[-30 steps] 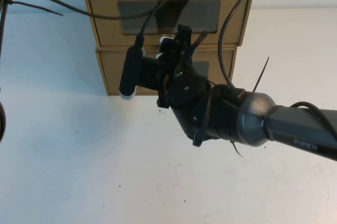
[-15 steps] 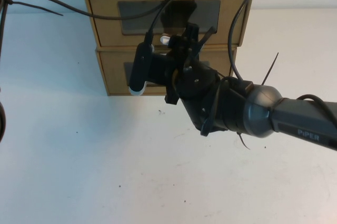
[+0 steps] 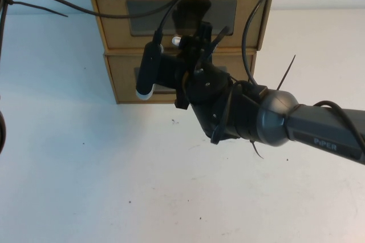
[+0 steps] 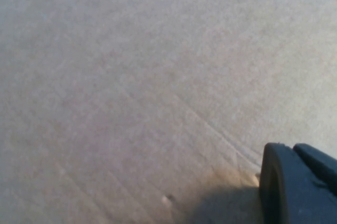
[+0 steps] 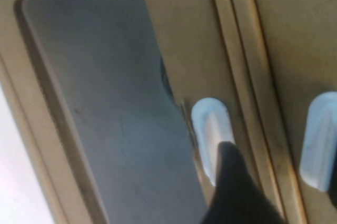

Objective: Open the shoe box
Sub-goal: 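Pull the top drawer of the cardboard box fully open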

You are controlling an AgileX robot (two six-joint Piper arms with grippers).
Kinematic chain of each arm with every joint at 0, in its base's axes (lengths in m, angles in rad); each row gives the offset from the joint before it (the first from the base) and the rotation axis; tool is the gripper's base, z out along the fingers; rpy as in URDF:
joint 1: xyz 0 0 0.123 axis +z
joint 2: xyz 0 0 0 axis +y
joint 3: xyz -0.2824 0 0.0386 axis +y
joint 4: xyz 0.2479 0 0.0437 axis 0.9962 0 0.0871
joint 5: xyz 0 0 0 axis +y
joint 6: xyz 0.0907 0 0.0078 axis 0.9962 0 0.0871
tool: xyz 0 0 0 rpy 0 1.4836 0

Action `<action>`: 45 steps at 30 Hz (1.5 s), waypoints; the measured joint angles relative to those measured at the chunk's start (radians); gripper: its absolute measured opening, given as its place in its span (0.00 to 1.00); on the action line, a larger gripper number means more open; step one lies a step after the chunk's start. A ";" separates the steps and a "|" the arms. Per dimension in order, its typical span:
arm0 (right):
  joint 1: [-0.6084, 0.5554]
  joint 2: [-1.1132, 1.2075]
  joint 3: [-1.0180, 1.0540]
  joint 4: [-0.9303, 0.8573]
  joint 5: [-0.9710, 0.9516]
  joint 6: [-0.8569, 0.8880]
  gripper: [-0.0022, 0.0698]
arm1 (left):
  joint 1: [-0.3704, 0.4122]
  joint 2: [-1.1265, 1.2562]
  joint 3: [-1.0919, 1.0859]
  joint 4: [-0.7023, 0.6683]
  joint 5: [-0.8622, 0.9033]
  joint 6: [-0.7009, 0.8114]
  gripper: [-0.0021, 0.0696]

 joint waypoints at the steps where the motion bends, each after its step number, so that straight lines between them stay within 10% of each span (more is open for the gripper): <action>1: 0.000 0.000 -0.002 0.000 0.004 0.000 0.48 | 0.000 0.000 0.000 0.000 0.000 0.000 0.02; 13: -0.001 0.000 -0.015 -0.019 0.029 -0.001 0.06 | 0.000 0.000 0.000 0.000 0.002 0.000 0.02; 45: 0.064 -0.070 0.093 0.013 0.108 -0.088 0.05 | -0.002 -0.002 -0.007 0.029 0.028 -0.045 0.02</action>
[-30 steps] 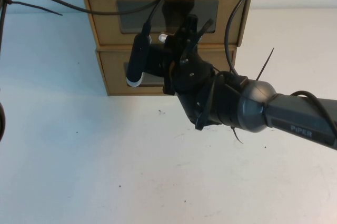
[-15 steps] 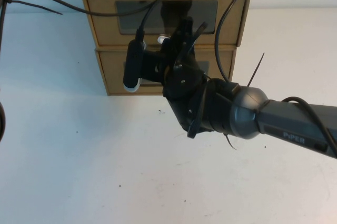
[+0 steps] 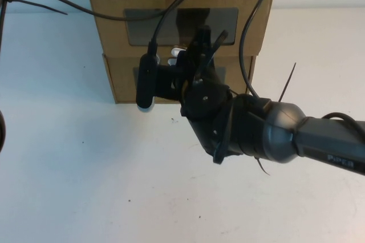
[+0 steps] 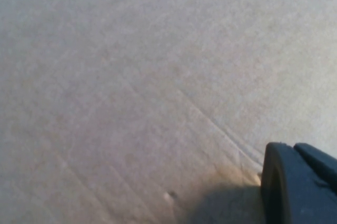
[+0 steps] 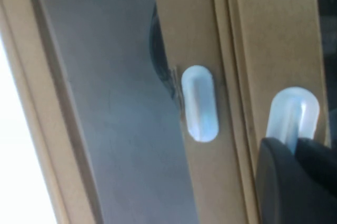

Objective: Open the shoe box
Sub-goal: 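Pull the top drawer of the cardboard box fully open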

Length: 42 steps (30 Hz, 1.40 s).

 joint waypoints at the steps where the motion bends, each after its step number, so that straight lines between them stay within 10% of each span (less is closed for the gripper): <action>1: 0.001 -0.005 0.011 -0.002 0.000 0.000 0.05 | 0.000 0.000 0.000 -0.002 0.001 0.000 0.02; 42: 0.220 -0.206 0.286 0.129 0.117 0.056 0.05 | 0.000 0.000 0.000 -0.010 0.016 -0.028 0.02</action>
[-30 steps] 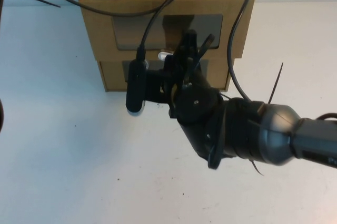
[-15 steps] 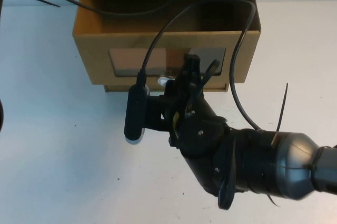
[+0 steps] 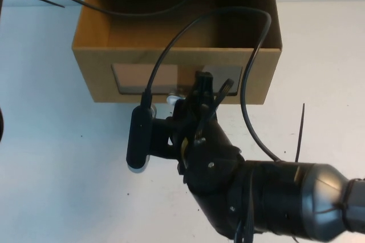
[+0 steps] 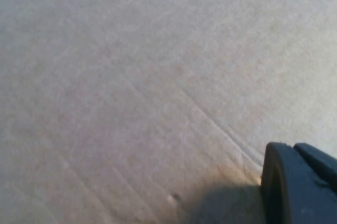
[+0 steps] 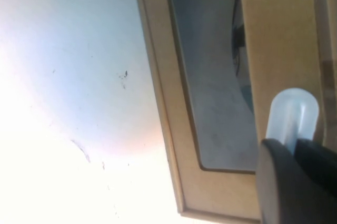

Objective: Open the shoe box
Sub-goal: 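Pull the top drawer of the cardboard box fully open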

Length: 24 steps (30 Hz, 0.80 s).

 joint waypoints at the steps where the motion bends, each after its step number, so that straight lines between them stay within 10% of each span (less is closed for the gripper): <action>1: 0.007 -0.006 0.000 0.007 0.009 0.000 0.04 | 0.000 0.000 0.000 0.000 0.000 -0.002 0.02; 24: 0.073 -0.045 0.000 0.214 0.075 -0.074 0.04 | 0.000 0.000 0.000 -0.008 0.004 -0.011 0.02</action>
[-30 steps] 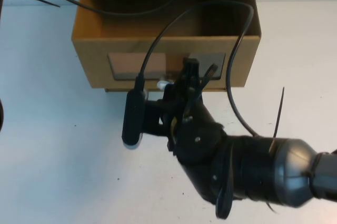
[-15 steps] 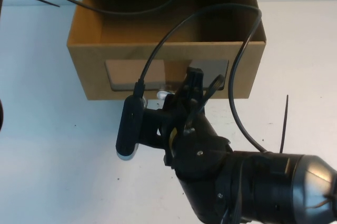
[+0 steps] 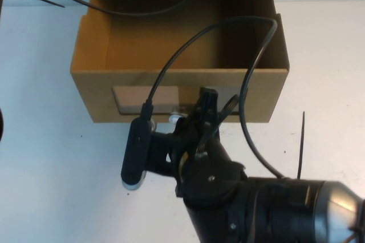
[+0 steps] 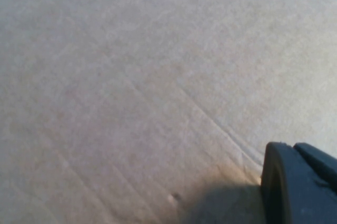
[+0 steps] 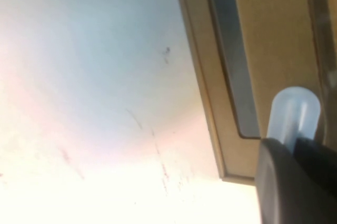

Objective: Open the shoe box
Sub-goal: 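Pull the top drawer of the cardboard box fully open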

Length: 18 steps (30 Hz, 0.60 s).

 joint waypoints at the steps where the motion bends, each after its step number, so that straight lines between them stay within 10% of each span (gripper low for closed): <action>1: 0.010 0.000 0.000 0.004 0.005 0.000 0.04 | 0.000 0.000 0.000 0.000 0.000 0.000 0.02; 18: 0.041 0.000 0.000 0.072 0.038 -0.029 0.04 | 0.000 0.000 0.000 0.000 0.002 0.000 0.02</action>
